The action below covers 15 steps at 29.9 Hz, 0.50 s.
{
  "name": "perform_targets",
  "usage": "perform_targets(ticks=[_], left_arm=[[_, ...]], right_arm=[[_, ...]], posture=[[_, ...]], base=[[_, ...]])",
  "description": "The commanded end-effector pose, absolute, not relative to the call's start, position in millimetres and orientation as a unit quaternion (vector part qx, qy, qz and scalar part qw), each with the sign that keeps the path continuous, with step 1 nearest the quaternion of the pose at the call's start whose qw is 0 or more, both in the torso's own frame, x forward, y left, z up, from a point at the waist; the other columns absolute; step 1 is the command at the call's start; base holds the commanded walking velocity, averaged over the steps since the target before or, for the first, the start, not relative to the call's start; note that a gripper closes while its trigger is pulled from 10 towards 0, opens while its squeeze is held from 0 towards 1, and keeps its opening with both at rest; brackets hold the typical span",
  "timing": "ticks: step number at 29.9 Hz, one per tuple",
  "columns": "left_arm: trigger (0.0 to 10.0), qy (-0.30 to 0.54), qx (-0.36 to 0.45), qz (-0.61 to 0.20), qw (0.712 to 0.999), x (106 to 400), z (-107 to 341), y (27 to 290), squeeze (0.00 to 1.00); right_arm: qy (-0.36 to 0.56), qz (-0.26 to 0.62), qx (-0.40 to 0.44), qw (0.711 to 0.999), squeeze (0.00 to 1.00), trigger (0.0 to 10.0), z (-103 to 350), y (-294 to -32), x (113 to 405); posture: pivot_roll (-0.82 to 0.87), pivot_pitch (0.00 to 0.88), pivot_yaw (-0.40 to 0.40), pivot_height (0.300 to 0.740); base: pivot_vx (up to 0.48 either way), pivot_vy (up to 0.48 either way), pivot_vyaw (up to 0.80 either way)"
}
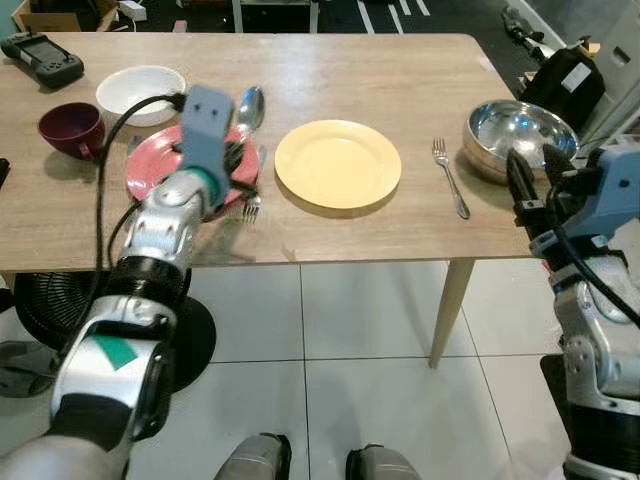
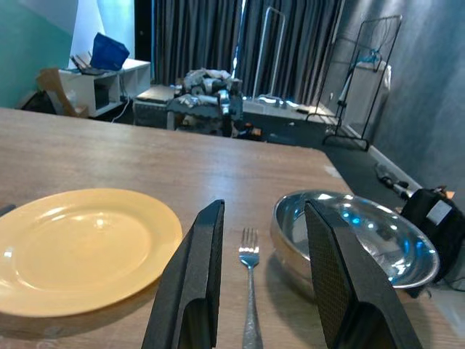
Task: Setting the table
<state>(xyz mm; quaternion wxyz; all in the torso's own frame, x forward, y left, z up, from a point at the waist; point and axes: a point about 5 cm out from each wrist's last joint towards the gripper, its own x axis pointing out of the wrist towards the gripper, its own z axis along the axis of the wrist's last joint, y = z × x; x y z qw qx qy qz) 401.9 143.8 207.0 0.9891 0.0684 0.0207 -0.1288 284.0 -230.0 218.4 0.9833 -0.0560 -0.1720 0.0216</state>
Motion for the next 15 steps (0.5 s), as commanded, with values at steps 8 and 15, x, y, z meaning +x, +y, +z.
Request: perform_targets(ticks=[8, 15], left_arm=[[10.0, 0.056, 0.091, -0.226, 0.968, 399, 194, 121, 0.00], [10.0, 0.037, 0.080, -0.174, 0.981, 410, 207, 107, 0.00]], right_arm=[[-0.166, 0.013, -0.050, 0.985, 0.00, 10.0, 215, -230, 274], [-0.168, 0.002, -0.049, 0.985, 0.00, 10.0, 217, -231, 267]], posture=[[-0.01, 0.071, 0.052, 0.740], [-0.03, 0.103, 0.069, 0.740]], base=[[0.000, 0.000, 0.00], [0.000, 0.000, 0.00]])
